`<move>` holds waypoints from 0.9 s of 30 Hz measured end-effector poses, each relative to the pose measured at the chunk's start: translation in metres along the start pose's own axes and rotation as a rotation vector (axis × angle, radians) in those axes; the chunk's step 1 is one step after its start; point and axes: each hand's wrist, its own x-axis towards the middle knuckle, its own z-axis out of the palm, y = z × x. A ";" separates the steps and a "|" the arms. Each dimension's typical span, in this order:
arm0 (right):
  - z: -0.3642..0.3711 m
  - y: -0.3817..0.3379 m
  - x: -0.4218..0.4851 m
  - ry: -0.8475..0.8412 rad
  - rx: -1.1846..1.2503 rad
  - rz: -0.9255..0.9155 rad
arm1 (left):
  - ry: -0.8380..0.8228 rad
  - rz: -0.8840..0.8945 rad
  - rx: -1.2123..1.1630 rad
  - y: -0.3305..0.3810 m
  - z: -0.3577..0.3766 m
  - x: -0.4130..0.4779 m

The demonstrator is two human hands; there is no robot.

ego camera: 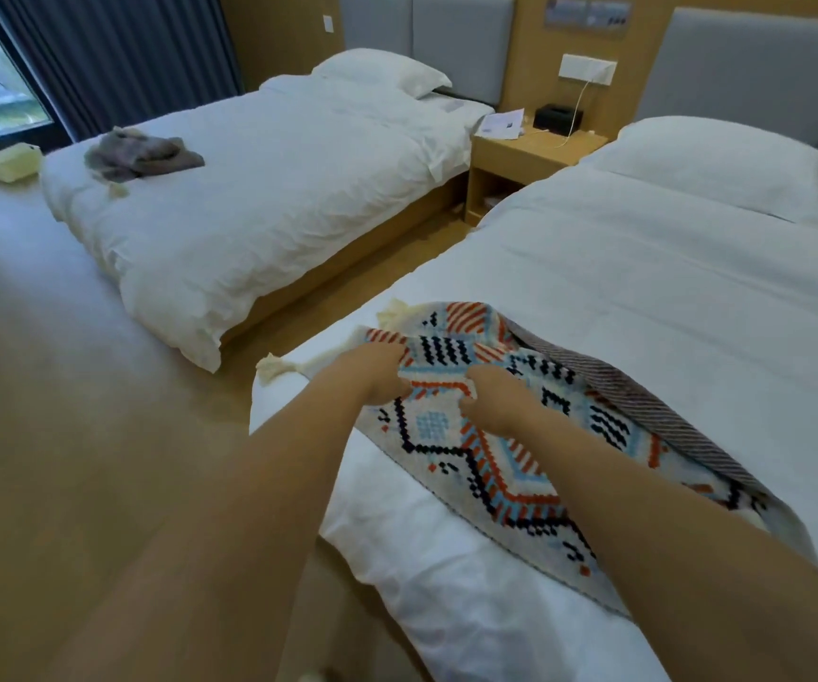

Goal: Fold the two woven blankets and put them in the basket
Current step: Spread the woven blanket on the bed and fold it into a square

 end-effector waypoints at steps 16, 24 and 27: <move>-0.017 -0.066 0.245 0.071 0.201 0.336 | -0.175 0.373 0.171 -0.130 -0.062 0.284; -0.029 -0.042 0.297 0.145 0.309 0.483 | -0.306 0.455 0.114 -0.120 -0.051 0.364; -0.033 -0.023 0.310 0.172 0.330 0.480 | -0.286 0.442 0.078 -0.116 -0.041 0.385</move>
